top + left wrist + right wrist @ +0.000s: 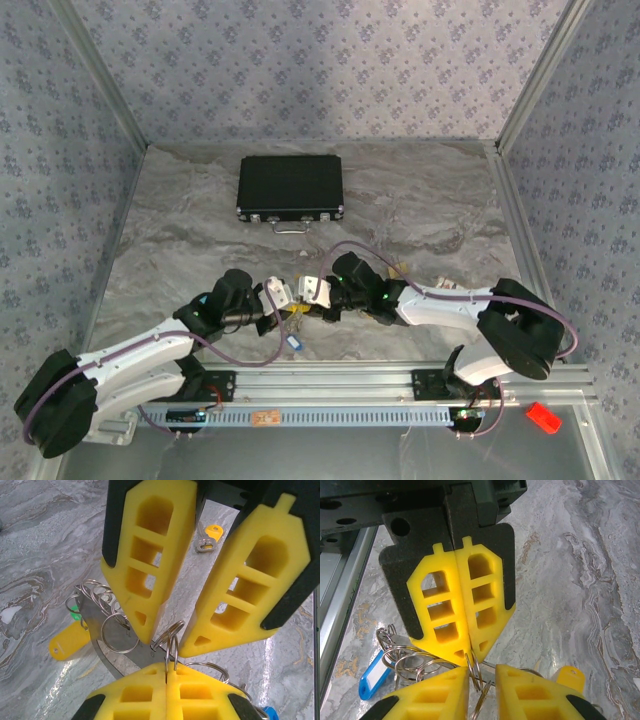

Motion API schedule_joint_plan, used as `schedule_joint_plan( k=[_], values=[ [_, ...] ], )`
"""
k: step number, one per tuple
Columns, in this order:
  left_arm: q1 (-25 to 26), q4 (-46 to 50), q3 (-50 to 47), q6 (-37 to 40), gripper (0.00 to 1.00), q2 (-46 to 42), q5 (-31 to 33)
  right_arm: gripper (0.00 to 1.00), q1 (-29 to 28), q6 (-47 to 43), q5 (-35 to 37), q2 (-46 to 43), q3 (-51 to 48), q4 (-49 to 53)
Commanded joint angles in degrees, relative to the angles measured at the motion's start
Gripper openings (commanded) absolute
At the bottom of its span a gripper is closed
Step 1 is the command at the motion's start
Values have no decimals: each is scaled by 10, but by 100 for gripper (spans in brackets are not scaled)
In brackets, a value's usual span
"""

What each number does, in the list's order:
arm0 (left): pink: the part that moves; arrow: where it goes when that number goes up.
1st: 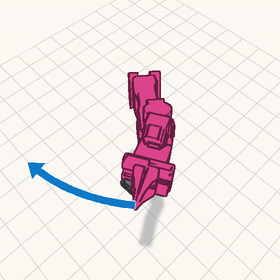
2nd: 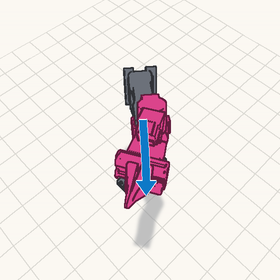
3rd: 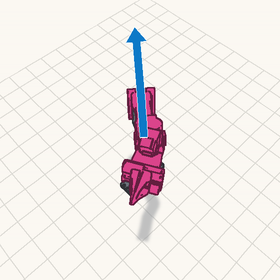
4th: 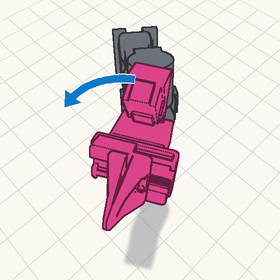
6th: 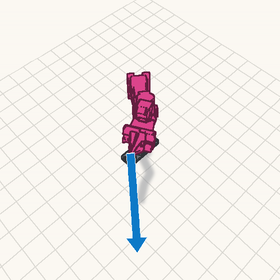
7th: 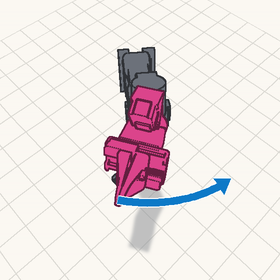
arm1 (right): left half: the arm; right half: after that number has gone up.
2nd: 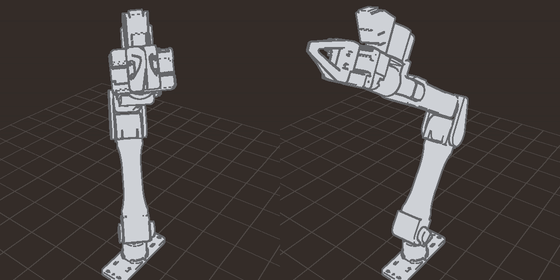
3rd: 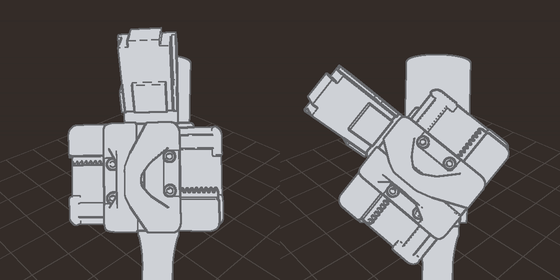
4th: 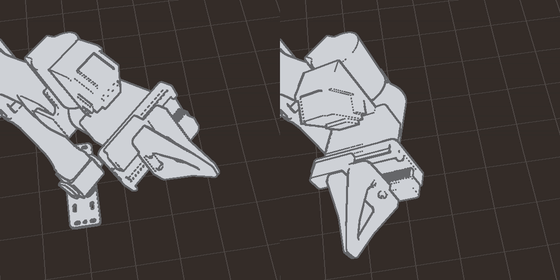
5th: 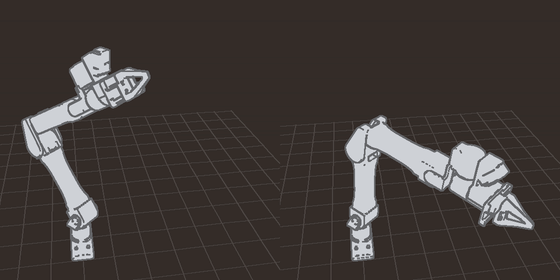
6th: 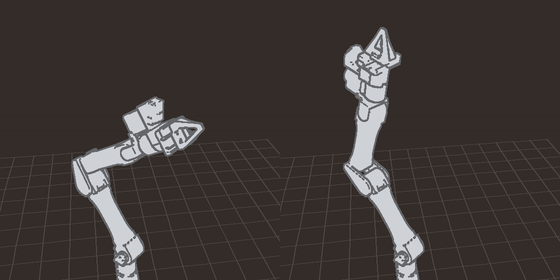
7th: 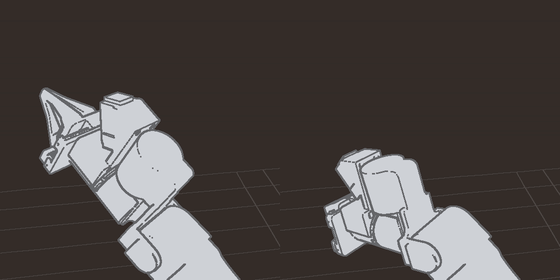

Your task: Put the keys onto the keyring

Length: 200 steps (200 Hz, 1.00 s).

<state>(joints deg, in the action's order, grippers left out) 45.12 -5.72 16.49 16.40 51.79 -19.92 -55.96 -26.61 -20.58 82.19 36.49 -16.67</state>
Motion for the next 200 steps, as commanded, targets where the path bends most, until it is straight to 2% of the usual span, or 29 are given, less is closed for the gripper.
schedule_joint_plan(
  k=[1,63,105,158,182,191,200],
  values=[
    [4,-31,19,0,0,-5,-23,23,-5,-10,-8,16,16,-2],
    [5,-61,2,-2,0,-2,-28,25,19,18,-62,6,-38,-95],
    [4,-60,8,-3,0,13,-33,22,19,-10,-59,5,-30,-73],
    [5,-68,5,-8,0,10,-35,13,22,-28,-51,13,-25,-49],
    [4,-82,0,-13,0,2,-35,0,22,-29,-54,15,-21,-50],
    [4,-92,-8,-15,0,-2,-32,0,23,-28,-60,13,-21,-50],
    [5,-100,-17,-18,7,-7,-26,0,26,-22,-70,12,-21,-54]
  ],
)
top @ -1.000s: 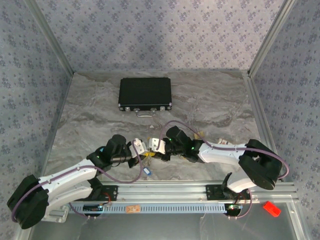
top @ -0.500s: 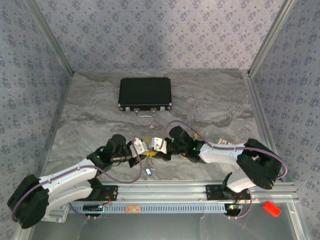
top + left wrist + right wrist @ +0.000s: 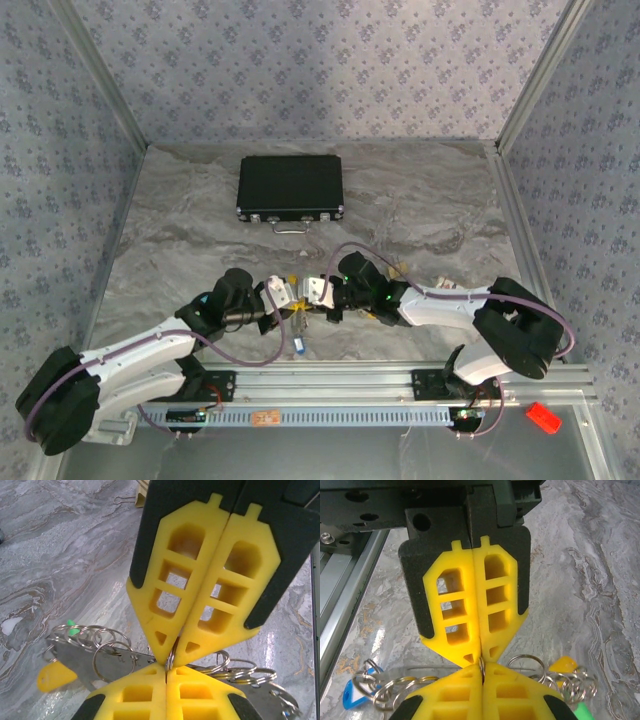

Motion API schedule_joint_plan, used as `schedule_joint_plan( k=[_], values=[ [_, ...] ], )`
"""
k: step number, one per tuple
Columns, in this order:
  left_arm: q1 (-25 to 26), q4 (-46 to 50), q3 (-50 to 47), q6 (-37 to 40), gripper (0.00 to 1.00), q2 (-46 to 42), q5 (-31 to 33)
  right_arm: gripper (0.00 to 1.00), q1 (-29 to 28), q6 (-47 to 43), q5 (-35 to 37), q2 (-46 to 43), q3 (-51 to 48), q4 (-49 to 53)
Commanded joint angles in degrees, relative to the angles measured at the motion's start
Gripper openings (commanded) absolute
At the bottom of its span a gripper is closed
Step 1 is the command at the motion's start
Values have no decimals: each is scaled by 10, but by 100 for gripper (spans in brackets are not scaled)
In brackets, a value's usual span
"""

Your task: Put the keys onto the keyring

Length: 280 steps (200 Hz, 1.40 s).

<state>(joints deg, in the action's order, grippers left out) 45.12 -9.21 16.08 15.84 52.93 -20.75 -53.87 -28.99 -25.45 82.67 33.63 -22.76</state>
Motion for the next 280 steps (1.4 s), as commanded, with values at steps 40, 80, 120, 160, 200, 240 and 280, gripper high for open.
schedule_joint_plan(
  k=[40,80,120,160,200,240,280],
  values=[
    [4,-138,-70,-25,21,-19,9,0,18,34,-63,5,-3,-28],
    [4,-166,-88,-30,22,-23,9,0,24,50,-85,6,-3,-36],
    [4,-183,-102,-32,22,-46,7,0,25,59,-96,12,-1,-42],
    [4,-172,-102,-30,22,-50,6,0,22,70,-109,22,7,-52],
    [4,-171,-99,-26,15,-44,5,0,19,77,-114,27,7,-60],
    [4,-171,-98,-22,3,-41,4,0,17,80,-118,31,7,-62],
    [5,-131,-82,-4,0,-49,8,28,19,29,-50,-1,4,11]
  ],
)
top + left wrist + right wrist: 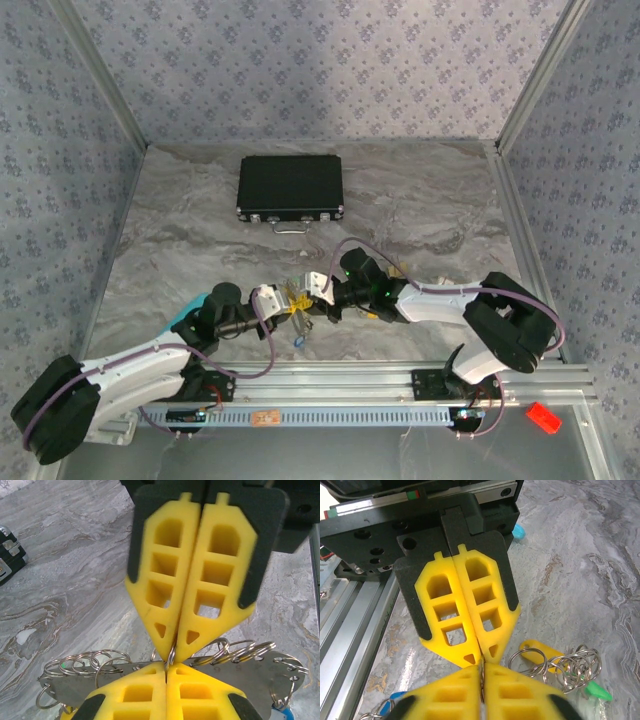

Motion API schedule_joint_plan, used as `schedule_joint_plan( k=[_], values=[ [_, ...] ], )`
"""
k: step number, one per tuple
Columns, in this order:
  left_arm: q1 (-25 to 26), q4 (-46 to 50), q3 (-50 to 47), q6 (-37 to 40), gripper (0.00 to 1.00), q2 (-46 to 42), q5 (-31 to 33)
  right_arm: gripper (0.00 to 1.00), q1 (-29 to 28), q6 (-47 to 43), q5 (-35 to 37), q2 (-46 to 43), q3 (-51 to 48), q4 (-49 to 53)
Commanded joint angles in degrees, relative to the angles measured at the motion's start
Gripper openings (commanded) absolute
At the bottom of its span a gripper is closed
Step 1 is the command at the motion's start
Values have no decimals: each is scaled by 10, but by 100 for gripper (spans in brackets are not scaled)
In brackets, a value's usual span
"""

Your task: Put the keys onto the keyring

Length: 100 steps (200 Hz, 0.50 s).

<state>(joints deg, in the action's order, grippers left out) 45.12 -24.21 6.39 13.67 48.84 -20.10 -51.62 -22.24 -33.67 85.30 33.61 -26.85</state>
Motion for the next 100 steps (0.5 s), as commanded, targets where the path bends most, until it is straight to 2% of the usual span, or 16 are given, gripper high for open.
schedule_joint_plan(
  k=[1,36,100],
  values=[
    [5,20,15,18,0,-9,1,28,-4,-40,36,-29,6,55],
    [5,64,42,35,0,-17,9,29,-2,-87,81,-67,7,140],
    [7,125,81,32,0,-1,6,27,-25,-80,106,-51,25,130]
  ],
)
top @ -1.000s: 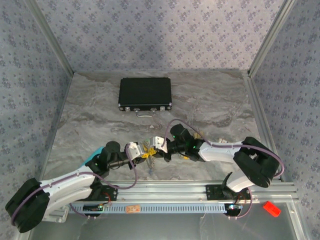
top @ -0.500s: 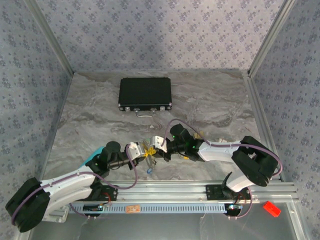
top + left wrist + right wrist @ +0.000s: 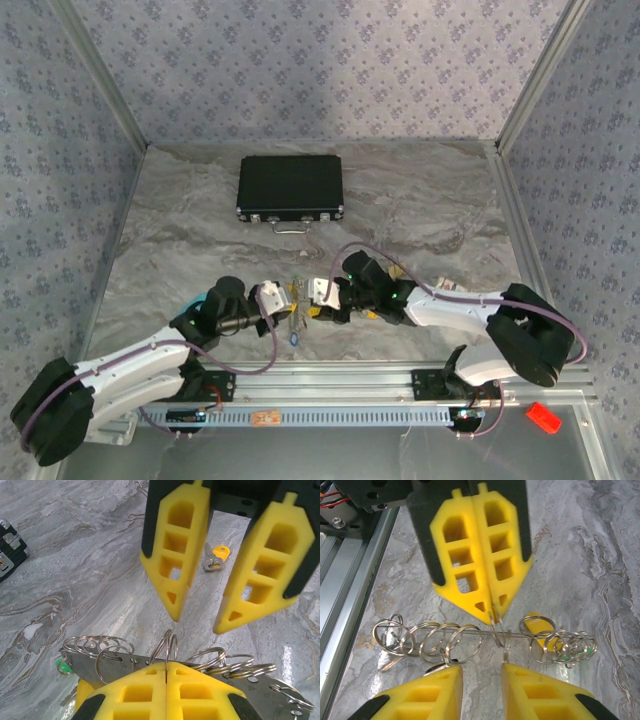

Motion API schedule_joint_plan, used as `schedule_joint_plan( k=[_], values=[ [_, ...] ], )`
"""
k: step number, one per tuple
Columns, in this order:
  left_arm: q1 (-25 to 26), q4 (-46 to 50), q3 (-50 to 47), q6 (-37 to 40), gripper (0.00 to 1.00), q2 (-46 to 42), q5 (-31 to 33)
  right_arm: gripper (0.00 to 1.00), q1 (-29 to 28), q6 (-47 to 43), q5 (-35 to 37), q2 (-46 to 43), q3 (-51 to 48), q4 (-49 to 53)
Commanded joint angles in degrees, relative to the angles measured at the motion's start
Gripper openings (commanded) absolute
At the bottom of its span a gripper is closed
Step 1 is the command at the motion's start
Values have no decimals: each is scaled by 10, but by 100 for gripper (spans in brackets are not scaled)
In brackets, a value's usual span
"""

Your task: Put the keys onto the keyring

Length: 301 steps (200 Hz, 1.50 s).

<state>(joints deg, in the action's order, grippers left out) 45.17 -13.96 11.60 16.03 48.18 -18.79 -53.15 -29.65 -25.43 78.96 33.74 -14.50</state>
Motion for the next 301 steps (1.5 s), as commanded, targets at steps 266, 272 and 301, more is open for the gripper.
schedule_joint_plan(
  k=[266,272,301],
  values=[
    [11,33,35,8,0,4,3,29,30,707,283,-50,115,543],
    [11,35,36,8,0,4,3,30,29,698,284,-36,120,541],
    [11,36,37,9,0,4,2,31,31,646,278,12,137,518]
  ],
)
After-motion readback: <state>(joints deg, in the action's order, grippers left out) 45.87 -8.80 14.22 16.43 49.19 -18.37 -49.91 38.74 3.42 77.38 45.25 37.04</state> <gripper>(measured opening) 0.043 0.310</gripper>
